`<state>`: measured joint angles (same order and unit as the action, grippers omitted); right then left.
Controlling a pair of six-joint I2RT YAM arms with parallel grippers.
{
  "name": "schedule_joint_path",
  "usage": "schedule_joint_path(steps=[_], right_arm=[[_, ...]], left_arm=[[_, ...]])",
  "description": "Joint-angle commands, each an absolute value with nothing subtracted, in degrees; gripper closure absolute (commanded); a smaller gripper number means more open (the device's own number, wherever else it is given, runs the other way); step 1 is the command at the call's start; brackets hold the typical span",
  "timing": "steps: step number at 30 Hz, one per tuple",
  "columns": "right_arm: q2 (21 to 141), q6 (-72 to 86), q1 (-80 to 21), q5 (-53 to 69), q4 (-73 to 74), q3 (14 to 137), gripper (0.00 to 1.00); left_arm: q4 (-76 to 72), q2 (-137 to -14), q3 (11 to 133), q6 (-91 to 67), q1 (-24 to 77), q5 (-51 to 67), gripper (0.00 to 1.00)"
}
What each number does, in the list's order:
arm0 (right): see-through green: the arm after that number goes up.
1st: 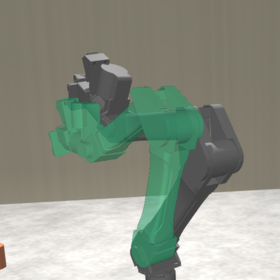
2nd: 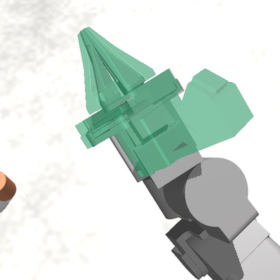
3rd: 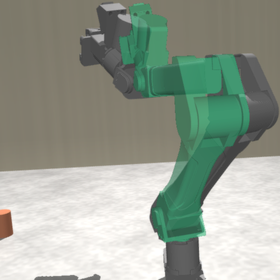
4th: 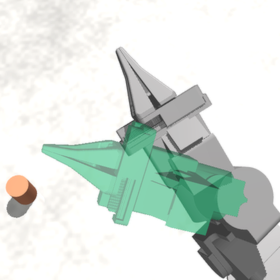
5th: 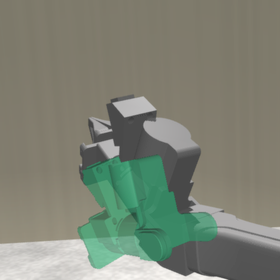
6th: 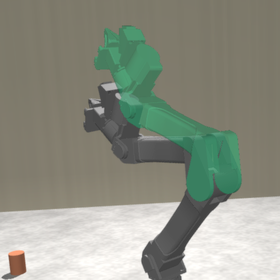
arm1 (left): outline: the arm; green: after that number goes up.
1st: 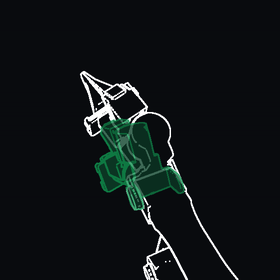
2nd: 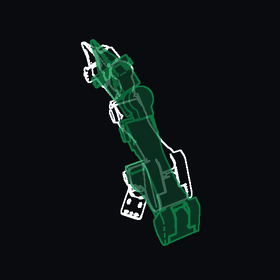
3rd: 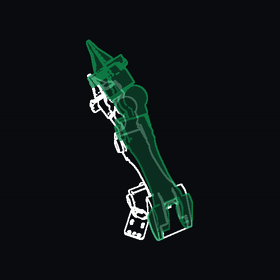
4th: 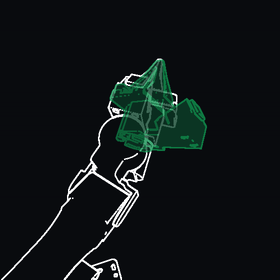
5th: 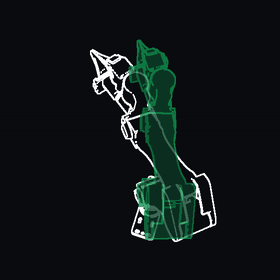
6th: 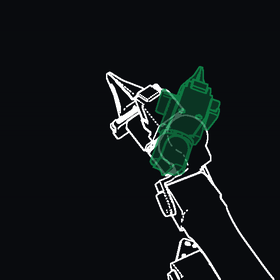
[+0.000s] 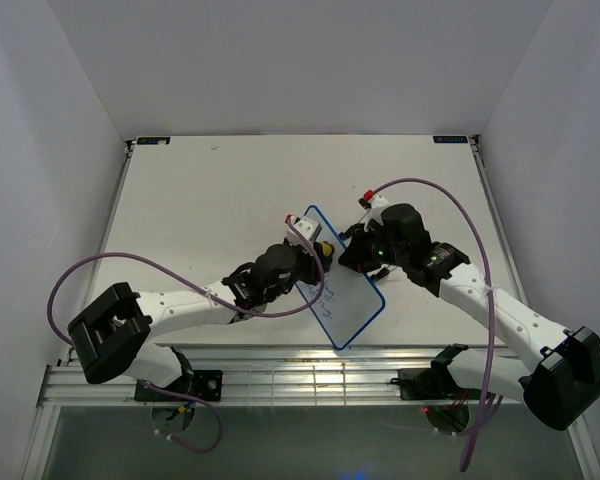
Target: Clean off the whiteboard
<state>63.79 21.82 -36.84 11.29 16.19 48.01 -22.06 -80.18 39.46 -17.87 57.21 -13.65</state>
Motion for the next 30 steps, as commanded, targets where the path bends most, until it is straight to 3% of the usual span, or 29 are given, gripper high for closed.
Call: schedule_joint_path(steps=[1, 19, 25, 30], right_arm=[[63.72, 18.28, -38.50, 15.20, 17.23, 50.98, 0.92], [62.40, 22.23, -38.41, 26.89, 7.48, 45.70, 0.92], [62.23, 25.31, -38.32, 29.26, 3.43, 44.65, 0.92], [61.96, 27.86, -38.41, 29.36, 1.50, 44.65, 0.92]], left_arm=[[-23.20, -81.82, 41.92, -17.14, 57.57, -11.24, 0.92], [-26.89, -82.53, 35.95, -20.56, 44.48, -11.26, 0.93], [-38.12, -80.86, 29.12, -21.44, 44.47, -3.62, 0.95], [-44.99, -79.01, 25.84, -19.78, 50.52, -6.67, 0.95]])
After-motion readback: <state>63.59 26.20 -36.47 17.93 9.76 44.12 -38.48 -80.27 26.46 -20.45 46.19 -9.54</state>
